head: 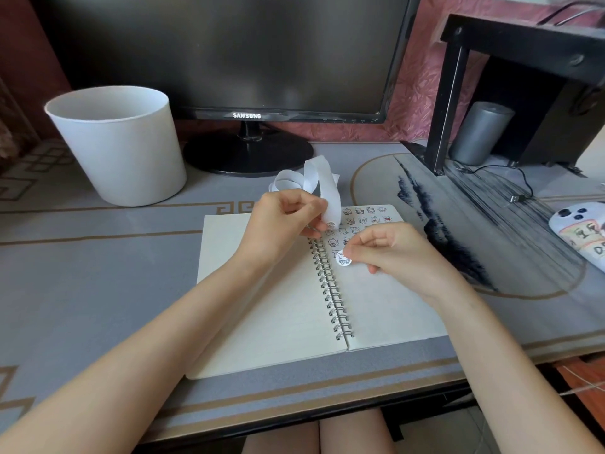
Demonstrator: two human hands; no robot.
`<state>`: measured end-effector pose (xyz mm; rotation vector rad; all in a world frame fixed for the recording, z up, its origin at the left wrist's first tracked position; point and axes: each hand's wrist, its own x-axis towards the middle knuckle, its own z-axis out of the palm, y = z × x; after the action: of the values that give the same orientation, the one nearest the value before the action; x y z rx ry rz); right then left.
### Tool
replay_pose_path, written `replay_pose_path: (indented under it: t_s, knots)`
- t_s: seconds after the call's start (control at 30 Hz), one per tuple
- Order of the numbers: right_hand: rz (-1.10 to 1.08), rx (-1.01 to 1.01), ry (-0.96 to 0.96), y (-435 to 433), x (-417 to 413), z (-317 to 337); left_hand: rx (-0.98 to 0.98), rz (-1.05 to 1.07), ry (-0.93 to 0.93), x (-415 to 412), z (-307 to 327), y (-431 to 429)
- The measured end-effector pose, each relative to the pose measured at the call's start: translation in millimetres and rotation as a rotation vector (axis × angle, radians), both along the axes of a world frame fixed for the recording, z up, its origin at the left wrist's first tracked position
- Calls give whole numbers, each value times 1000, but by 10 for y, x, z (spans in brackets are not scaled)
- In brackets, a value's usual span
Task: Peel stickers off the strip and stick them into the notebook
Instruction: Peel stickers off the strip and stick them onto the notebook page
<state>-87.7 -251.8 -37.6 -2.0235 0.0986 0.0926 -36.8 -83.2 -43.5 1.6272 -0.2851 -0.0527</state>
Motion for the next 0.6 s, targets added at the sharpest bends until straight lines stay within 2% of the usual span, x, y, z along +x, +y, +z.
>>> replay_pose_path:
  t_s: [0.6]
  knots:
    - [-6,-15,-6,17,12,-43,-3,5,-2,11,-14,1]
